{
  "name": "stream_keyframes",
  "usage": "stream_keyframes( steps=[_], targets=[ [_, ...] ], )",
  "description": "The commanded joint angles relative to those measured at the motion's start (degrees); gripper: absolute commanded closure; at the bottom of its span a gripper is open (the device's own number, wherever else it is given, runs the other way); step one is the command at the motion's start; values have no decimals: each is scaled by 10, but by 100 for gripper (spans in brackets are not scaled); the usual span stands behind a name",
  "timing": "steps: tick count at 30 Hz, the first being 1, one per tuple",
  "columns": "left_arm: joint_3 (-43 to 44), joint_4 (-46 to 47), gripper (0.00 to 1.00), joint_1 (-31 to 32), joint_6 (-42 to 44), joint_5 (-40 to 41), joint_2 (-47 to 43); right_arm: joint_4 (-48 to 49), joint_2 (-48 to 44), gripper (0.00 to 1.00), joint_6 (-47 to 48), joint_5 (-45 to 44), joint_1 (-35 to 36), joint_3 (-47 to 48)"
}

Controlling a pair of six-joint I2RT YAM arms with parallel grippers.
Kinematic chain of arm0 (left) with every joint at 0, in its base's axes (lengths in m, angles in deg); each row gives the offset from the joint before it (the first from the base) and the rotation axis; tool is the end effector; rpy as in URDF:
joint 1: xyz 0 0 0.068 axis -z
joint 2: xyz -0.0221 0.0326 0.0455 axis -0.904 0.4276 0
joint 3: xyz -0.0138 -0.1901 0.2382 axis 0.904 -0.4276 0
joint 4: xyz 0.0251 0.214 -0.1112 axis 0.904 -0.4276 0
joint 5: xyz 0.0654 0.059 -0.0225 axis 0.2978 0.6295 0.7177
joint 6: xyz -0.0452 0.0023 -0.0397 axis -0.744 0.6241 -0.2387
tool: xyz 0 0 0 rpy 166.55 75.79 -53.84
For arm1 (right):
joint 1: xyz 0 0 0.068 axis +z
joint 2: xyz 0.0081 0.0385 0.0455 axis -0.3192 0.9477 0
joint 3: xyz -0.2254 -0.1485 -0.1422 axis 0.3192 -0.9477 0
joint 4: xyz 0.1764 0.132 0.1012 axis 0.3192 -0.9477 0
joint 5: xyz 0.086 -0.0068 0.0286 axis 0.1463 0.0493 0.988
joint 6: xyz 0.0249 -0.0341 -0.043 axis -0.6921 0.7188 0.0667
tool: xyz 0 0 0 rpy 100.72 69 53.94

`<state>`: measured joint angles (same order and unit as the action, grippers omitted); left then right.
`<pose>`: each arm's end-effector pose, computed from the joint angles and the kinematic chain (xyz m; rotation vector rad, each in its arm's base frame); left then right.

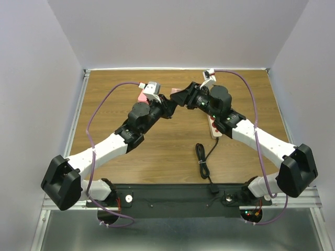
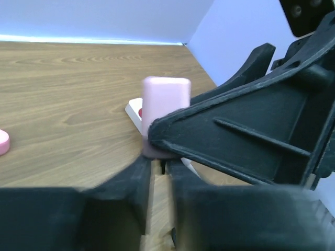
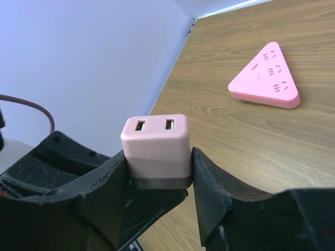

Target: Insert the plug

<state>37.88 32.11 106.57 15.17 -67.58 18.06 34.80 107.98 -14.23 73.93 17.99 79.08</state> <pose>0.2038 -0.1803 0.3757 0.2002 1.4861 -0.9057 0.2487 0.1938 0.3869 -0.0416 1.7614 1.1785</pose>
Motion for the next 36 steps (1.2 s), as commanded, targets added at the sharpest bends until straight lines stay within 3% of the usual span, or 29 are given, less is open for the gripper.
stream_keyframes(
  steps=[1,3,7,11,12,15,18,26,36],
  targets=[
    [28,69,90,-5,6,-3,0,16,-12,100,-8,35,12,-17],
    [19,69,100,-4,12,-7,1,17,-14,99,-4,31,13,-28],
    [-5,72,100,-5,28,-15,-3,15,-21,89,6,10,12,-43],
    [-36,77,100,-4,63,-21,-15,-1,-38,62,26,-18,12,-48],
    [-41,77,100,-4,71,-37,-22,-7,-42,51,32,-25,12,-47],
    [-61,76,100,-5,95,-54,-35,-35,-58,34,64,-57,9,-36],
    [-76,76,100,-5,113,-66,-39,-54,-72,24,99,-78,7,-25],
    [-93,75,100,-4,160,-99,-37,-104,-81,18,136,-98,1,14],
    [-112,67,100,-4,190,-120,-58,-168,-38,18,141,32,-33,58]
  ],
)
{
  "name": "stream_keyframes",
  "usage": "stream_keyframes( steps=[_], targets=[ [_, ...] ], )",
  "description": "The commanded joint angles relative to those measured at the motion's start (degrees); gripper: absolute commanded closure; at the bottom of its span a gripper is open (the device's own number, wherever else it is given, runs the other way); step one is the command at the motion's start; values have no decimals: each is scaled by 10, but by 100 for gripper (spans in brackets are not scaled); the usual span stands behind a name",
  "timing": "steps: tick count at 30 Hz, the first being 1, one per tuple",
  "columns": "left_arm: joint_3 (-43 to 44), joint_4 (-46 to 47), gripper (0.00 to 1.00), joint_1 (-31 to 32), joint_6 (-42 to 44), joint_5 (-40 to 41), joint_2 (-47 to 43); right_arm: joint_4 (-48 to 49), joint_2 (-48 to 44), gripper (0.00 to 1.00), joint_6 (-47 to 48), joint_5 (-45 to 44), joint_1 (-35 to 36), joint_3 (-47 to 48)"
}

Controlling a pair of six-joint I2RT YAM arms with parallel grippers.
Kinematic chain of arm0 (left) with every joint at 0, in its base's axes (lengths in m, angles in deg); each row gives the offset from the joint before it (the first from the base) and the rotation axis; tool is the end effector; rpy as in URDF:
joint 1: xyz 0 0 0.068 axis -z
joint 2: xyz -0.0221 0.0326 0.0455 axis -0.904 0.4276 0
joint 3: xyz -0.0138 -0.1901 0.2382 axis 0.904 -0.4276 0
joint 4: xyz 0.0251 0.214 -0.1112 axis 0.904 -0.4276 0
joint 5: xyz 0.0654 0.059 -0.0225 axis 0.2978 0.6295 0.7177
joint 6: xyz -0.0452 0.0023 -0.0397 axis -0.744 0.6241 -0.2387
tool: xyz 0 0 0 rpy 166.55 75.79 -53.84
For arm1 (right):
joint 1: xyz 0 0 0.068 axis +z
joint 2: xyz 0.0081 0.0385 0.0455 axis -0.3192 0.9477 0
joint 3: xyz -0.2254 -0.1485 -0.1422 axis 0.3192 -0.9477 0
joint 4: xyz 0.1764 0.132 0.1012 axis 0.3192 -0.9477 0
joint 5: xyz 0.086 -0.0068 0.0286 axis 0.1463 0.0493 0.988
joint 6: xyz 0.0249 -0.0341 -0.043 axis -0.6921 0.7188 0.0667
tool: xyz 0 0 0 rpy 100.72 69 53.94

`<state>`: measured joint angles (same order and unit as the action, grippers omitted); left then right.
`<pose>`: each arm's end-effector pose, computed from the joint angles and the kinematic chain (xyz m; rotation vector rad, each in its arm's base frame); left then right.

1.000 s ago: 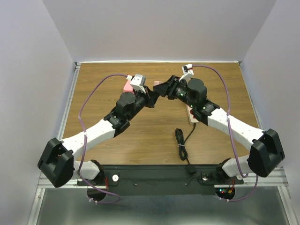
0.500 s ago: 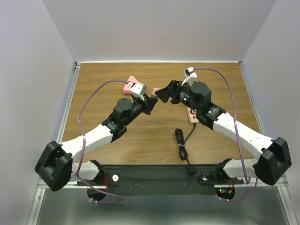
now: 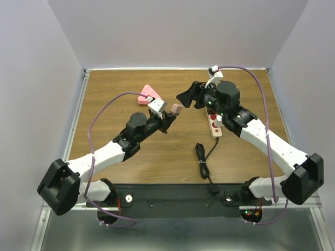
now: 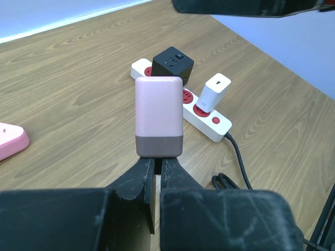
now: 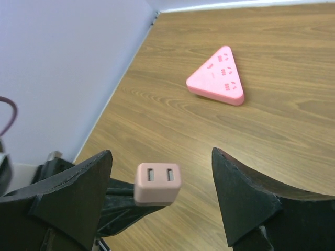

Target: Insert the plug

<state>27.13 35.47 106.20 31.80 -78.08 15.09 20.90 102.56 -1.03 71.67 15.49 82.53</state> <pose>0.1839 -0.1712 0.3305 0.5727 1.4559 -0.7830 0.2339 0.1651 0.4061 -0.1676 1.7928 0.9225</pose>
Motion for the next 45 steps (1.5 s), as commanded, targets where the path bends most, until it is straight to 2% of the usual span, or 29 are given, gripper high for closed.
stream_keyframes(
  steps=[1,11,14,21,25,29,30,33,34,36,37,40,41,42,43,45],
  targets=[
    [-7,34,100,0,23,-14,-31,-31,21,19,9,58,-8,24],
    [-14,31,100,0,25,-17,-36,-33,63,20,-1,126,-11,39],
    [-12,31,100,0,28,-11,-37,-34,62,25,-2,142,-11,37],
    [-6,29,100,0,28,-2,-31,-33,65,27,-17,189,-11,18],
    [-5,29,100,1,27,-12,-30,-34,67,34,-15,193,-11,13],
    [-9,31,100,3,29,-13,-30,-33,80,50,-12,196,-11,20],
    [-10,31,100,4,29,-13,-30,-32,85,59,-12,196,-11,22],
    [-15,33,100,6,30,-14,-32,-31,93,75,-9,196,-11,24],
    [-16,35,100,6,30,-12,-32,-31,99,86,-7,196,-11,23],
    [-17,33,100,8,30,-7,-33,-31,102,96,-3,191,-11,22],
    [-17,29,86,7,29,3,-33,-31,101,99,-3,183,-11,20],
    [-23,25,51,8,24,27,-39,-32,91,100,11,134,-14,15],
    [-27,24,34,8,23,32,-41,-31,84,100,19,107,-16,15],
    [-29,20,28,8,21,38,-45,-31,81,100,23,93,-23,17],
    [-30,16,7,7,20,38,-46,-31,79,100,32,80,-26,20],
    [-36,8,1,8,17,46,-50,-31,75,99,43,40,-39,26]
  ],
)
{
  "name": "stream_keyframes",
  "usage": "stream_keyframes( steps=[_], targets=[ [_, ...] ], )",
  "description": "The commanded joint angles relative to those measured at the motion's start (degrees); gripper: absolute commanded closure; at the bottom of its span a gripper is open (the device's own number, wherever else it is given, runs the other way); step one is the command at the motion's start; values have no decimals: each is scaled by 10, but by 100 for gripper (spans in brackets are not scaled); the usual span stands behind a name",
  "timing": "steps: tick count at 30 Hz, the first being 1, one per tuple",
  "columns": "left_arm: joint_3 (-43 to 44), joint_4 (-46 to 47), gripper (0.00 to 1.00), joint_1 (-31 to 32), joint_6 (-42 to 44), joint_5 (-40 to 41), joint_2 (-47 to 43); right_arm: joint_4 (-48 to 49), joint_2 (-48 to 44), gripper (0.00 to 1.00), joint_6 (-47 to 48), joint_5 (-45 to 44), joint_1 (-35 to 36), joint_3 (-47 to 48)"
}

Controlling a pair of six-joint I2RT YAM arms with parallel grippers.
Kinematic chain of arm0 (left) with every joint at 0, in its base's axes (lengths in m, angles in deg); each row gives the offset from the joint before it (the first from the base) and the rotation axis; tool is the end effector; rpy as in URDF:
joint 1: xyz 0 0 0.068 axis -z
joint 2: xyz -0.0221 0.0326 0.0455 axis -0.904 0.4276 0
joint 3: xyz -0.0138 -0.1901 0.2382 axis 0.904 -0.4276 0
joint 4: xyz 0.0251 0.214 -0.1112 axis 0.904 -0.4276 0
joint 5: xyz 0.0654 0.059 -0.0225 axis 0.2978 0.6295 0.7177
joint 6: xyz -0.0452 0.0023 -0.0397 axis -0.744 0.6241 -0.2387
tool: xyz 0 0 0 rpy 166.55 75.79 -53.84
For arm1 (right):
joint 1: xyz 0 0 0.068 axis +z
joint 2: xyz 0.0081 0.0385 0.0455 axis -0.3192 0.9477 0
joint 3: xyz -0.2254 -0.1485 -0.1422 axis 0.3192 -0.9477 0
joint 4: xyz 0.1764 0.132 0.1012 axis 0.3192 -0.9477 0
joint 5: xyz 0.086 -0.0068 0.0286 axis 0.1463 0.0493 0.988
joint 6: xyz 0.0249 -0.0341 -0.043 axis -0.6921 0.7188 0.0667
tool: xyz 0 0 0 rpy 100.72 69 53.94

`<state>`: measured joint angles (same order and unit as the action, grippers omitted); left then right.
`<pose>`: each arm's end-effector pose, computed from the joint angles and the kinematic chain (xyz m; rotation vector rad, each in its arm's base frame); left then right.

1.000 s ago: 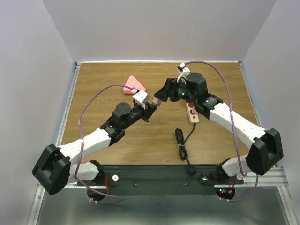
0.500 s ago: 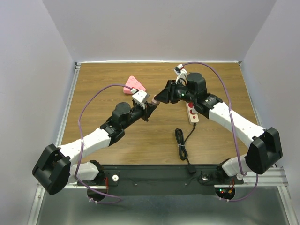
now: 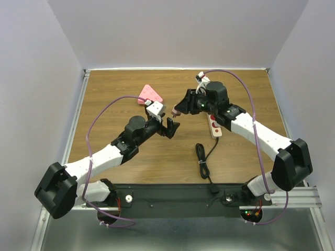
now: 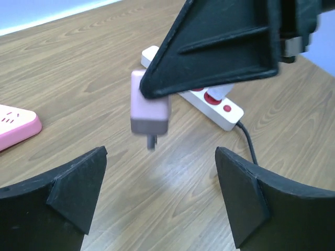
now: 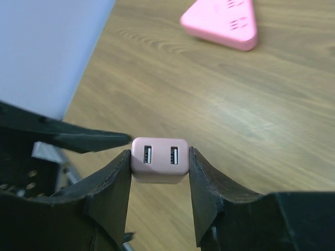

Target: Insert the plug

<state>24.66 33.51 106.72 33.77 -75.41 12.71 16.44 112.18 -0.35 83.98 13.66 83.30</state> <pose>0.1755 -0.1639 0.3212 0.5763 1.4856 -0.7220 0.2686 0.1872 0.3542 -0.2994 2.0445 1.0189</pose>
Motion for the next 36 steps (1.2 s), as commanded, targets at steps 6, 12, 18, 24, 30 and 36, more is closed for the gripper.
stream_keyframes(
  steps=[6,12,18,24,30,36],
  targets=[
    [-33,4,1,1,-28,95,-40,18,-19,100,74,-170,-26,33],
    [1,-46,1,-39,-80,154,0,21,-23,100,93,-173,-26,29],
    [27,-42,1,-188,-168,98,50,29,-41,100,92,-167,-26,-2],
    [57,22,1,-272,-211,6,123,29,-54,100,92,-160,-25,-23],
    [76,110,1,-318,-267,-71,223,29,-72,100,92,-153,-25,-40],
    [113,156,2,-351,-314,-110,320,29,-99,100,97,-154,-25,-52]
  ],
)
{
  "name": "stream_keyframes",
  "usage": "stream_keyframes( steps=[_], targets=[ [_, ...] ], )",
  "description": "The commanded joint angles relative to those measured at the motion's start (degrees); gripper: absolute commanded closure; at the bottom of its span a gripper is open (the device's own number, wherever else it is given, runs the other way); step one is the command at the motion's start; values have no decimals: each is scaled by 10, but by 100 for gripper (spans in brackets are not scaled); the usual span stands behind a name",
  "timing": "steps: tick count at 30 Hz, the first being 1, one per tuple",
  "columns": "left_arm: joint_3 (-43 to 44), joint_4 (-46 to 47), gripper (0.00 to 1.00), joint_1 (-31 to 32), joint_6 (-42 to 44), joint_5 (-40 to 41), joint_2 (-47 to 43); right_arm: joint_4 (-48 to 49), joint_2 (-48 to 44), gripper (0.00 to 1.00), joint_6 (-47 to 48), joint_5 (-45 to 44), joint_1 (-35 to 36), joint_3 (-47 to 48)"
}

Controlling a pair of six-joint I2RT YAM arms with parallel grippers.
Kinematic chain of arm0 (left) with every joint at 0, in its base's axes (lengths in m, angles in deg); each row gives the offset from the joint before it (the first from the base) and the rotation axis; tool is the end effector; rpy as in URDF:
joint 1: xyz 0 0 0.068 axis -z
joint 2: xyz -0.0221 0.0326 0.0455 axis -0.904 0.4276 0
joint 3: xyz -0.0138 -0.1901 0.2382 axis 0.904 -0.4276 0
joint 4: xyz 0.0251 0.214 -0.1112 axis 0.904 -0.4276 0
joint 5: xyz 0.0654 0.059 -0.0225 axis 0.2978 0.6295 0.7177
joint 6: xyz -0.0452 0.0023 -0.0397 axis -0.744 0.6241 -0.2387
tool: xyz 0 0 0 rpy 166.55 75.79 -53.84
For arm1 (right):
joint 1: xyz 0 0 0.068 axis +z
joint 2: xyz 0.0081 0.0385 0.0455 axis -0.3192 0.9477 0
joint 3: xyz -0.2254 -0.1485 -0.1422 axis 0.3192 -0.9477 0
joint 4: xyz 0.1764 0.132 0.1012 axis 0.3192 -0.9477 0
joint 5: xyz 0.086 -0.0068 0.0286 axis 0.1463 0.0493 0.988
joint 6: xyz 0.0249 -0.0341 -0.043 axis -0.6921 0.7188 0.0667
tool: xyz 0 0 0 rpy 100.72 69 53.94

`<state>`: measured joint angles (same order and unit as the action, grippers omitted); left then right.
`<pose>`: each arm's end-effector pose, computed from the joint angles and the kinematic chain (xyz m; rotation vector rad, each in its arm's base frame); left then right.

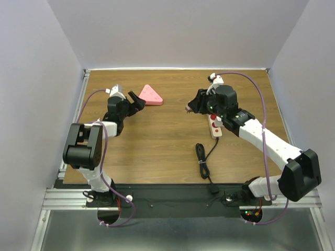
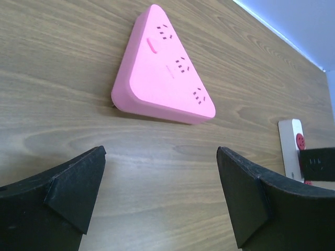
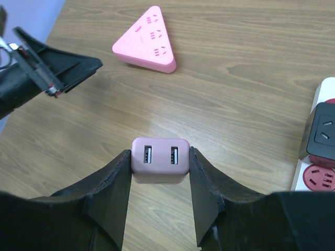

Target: Insert the plug

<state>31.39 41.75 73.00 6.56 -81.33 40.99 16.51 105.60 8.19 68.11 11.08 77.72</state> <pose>0.3351 -0.0578 0.2417 -0.2368 1.8130 -0.6838 0.2563 0.1494 0.3537 -0.2027 1.9677 0.6421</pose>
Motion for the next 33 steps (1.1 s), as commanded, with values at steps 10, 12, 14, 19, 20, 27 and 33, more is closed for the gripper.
stream_keyframes(
  steps=[10,12,14,19,20,27,33],
  targets=[
    [110,79,5,-30,-82,-73,134,28,-53,100,13,12,0,-2],
    [117,72,6,-30,-85,-73,144,28,-55,100,14,11,1,-2],
    [114,70,6,-30,-87,-72,147,28,-56,100,15,9,1,-2],
    [114,70,6,-30,-84,-72,157,28,-55,99,15,11,1,-2],
    [118,71,6,-30,-84,-74,160,28,-55,100,15,13,0,-2],
    [157,56,6,-30,-78,-79,191,28,-61,100,14,12,0,-10],
    [169,57,12,-30,-81,-83,205,27,-65,99,13,12,0,-14]
  ],
)
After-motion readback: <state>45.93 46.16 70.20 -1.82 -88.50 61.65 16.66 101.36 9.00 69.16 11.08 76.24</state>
